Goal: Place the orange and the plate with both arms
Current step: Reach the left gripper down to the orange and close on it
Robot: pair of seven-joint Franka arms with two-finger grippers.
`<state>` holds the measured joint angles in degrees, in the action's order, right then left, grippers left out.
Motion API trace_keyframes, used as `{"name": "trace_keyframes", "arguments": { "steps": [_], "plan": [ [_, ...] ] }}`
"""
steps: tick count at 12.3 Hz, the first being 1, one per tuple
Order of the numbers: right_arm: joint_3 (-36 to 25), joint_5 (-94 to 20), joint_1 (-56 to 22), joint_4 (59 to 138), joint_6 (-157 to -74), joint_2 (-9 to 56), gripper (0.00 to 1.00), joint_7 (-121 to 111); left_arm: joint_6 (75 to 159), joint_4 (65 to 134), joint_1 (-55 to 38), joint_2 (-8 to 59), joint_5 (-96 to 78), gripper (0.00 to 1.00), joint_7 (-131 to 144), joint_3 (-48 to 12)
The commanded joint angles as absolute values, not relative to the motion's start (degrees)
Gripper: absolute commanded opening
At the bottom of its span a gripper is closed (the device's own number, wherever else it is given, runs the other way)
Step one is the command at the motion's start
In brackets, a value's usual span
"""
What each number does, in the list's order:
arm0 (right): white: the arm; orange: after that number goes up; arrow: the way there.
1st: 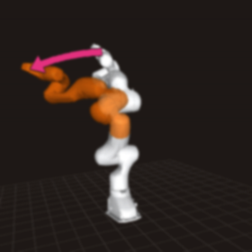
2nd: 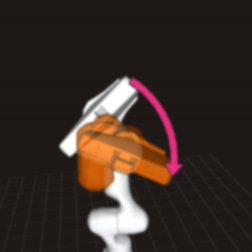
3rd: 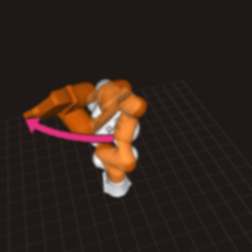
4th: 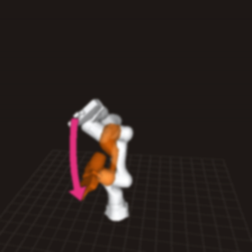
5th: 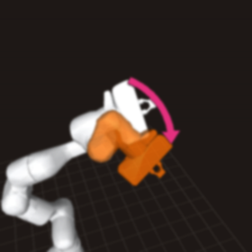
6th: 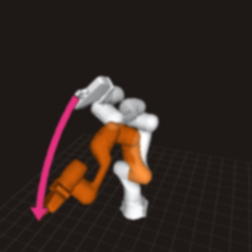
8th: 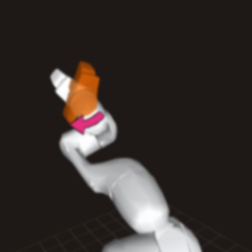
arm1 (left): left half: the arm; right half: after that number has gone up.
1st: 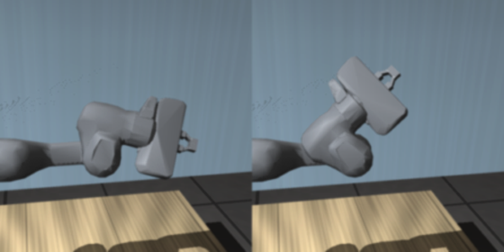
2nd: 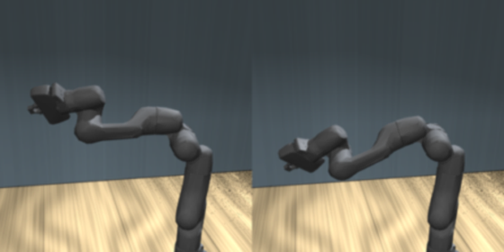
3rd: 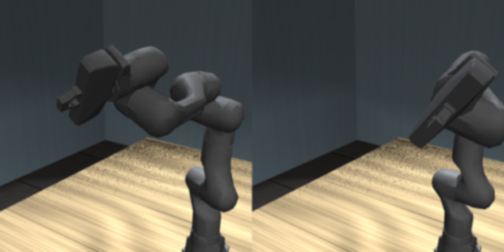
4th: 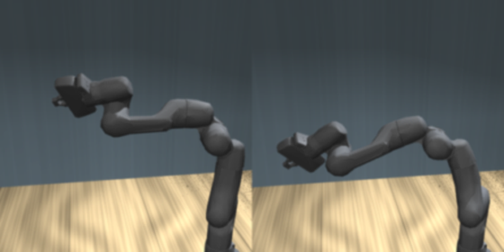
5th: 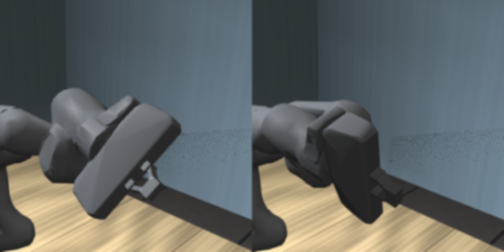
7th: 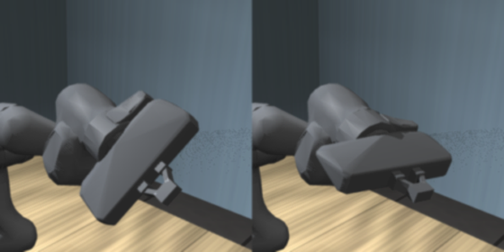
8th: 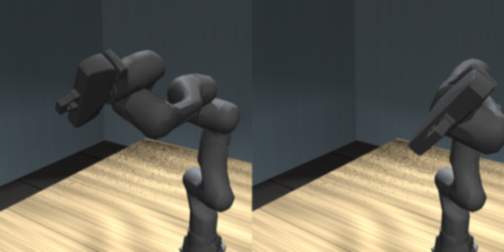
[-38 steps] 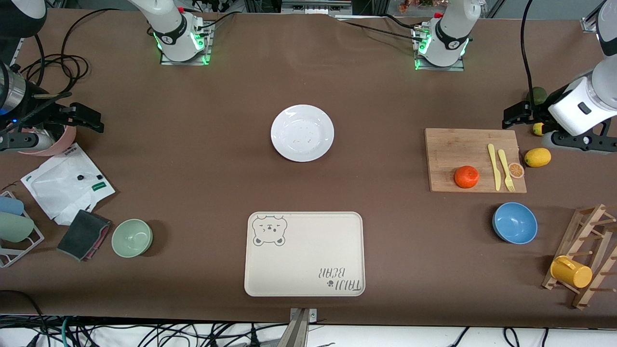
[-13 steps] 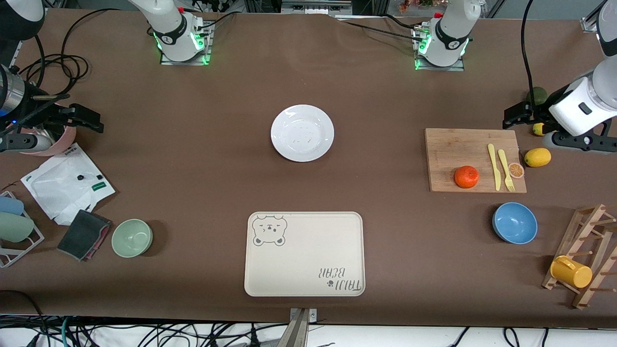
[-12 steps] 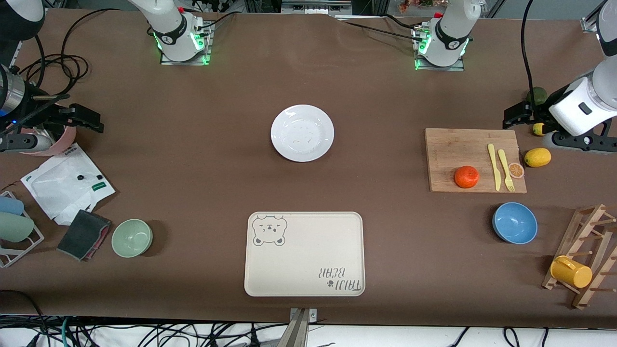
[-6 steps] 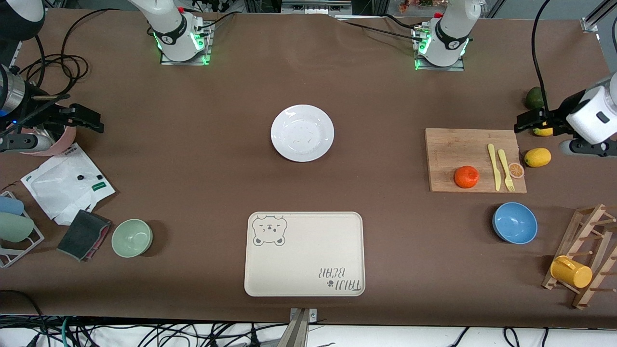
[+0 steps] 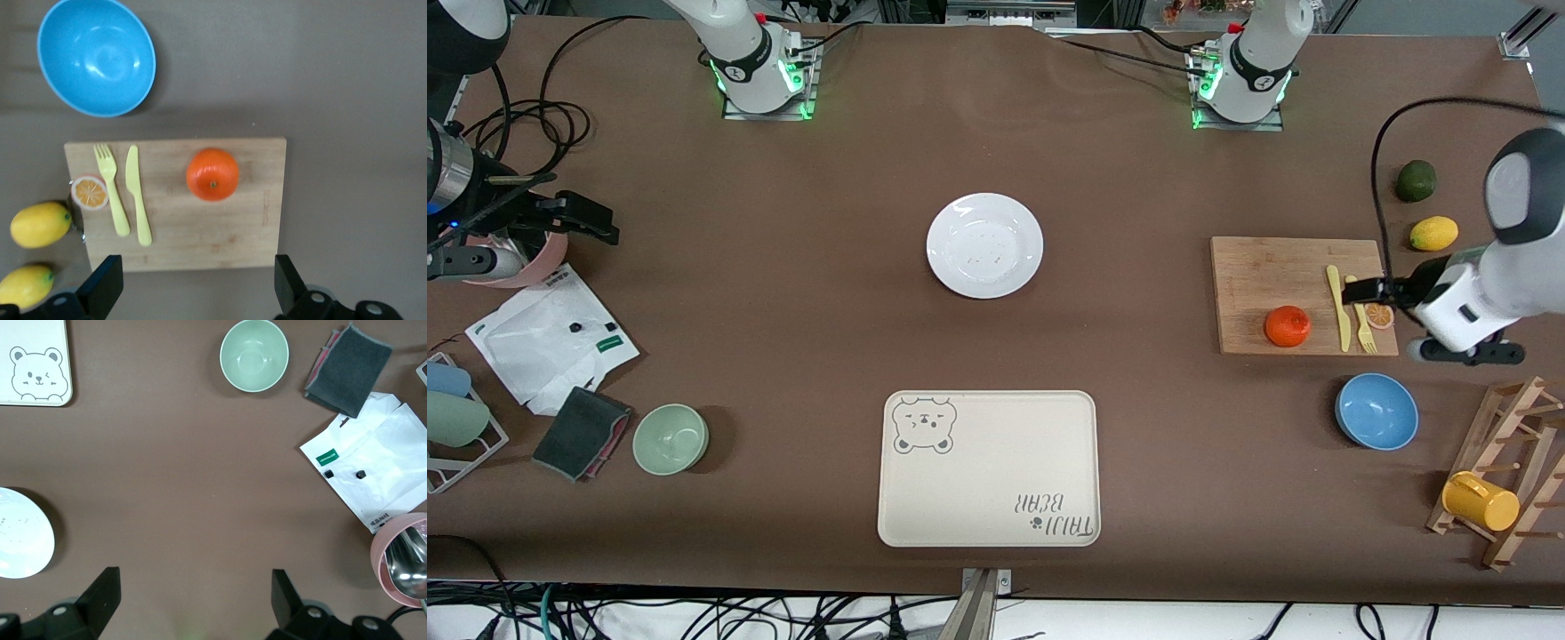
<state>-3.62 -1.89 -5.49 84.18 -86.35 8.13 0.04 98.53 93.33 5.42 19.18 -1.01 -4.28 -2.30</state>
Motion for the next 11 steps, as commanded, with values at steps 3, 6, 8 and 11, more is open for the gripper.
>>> {"name": "trace_keyframes", "arguments": {
  "steps": [3, 6, 8, 11],
  "plan": [
    [-3.69, -2.72, -5.36, 85.69, -86.57, 6.68, 1.00, 0.35, 111.06, 101.75, 3.44, 21.62, -0.10, 1.00, -3.87, -2.46],
    [-3.69, -2.72, -5.27, 85.69, -86.57, 6.68, 1.00, 0.35, 121.25, 109.48, 2.99, 21.53, 2.46, 1.00, -3.34, -2.55],
    [-3.69, -2.72, -5.36, 85.69, -86.57, 6.68, 1.00, 0.35, 126.81, 114.15, 3.08, 21.36, 2.64, 1.00, -3.95, -2.55],
    [-3.69, -2.72, -5.27, 85.69, -86.57, 6.68, 1.00, 0.35, 129.36, 115.65, 3.25, 22.15, 2.64, 1.00, -4.13, -2.55]
  ]
}}
